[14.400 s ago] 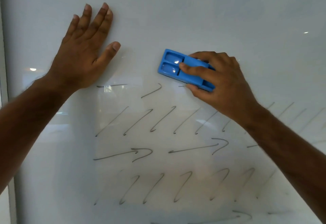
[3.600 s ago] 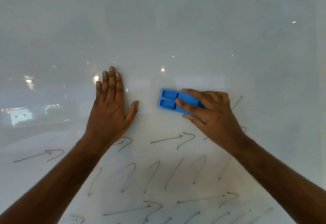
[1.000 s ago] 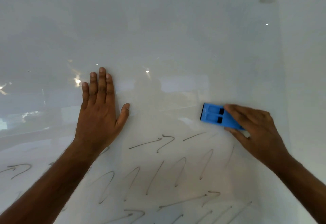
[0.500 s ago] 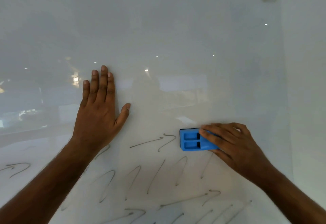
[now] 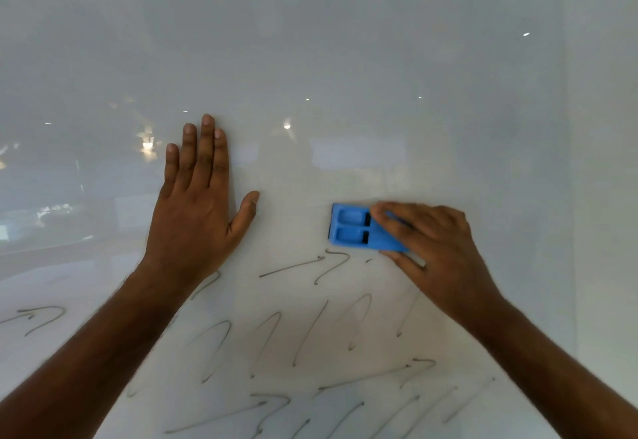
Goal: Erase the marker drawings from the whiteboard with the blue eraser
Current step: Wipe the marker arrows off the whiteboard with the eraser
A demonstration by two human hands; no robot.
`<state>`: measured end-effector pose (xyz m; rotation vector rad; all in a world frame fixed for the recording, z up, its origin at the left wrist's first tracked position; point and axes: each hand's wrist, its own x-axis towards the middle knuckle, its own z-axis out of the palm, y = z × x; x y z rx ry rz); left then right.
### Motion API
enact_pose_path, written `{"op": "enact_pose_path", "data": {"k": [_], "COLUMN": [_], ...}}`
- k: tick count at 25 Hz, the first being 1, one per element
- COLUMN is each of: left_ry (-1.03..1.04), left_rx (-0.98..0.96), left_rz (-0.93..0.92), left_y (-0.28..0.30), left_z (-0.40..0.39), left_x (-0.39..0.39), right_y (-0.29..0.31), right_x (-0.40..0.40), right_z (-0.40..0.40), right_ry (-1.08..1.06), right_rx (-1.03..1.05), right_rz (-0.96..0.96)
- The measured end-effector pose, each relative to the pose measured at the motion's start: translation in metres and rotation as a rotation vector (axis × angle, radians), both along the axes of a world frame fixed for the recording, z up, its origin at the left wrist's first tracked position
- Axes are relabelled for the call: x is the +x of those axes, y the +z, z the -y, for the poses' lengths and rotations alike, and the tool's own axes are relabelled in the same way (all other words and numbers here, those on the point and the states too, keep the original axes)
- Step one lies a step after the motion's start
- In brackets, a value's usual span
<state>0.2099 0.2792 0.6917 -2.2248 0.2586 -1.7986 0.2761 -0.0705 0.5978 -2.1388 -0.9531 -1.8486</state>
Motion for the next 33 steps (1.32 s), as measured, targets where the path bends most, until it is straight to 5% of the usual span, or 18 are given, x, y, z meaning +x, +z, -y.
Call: {"op": "enact_pose_path", "data": {"k": [5,14,22,33], "left_ry": [0.003,0.007,0.042,0.032], "left_rx": [0.015,0.024,0.107,0.075], "left_rz": [-0.006,-0.009,-0.026,-0.036], "left_y": [-0.003,-0.003,0.0,-0.005], "left_z": [-0.004,-0.005,-0.03,-0.038], "left_x": [-0.001,-0.001,-0.012,-0.014], "right_y": [-0.046,0.015,-0.048,-0.003], "right_x": [0.0,-0.007,-0.019,-0.026], "right_z": [0.016,-0.021,-0.038,-0.082], "right_ry": [-0.099,0.005,-0.088,-0.011], "right_rx": [-0.219,0.067,-0.25,0.001], "right_rz": [0.061,0.011,0.067,0.035]}}
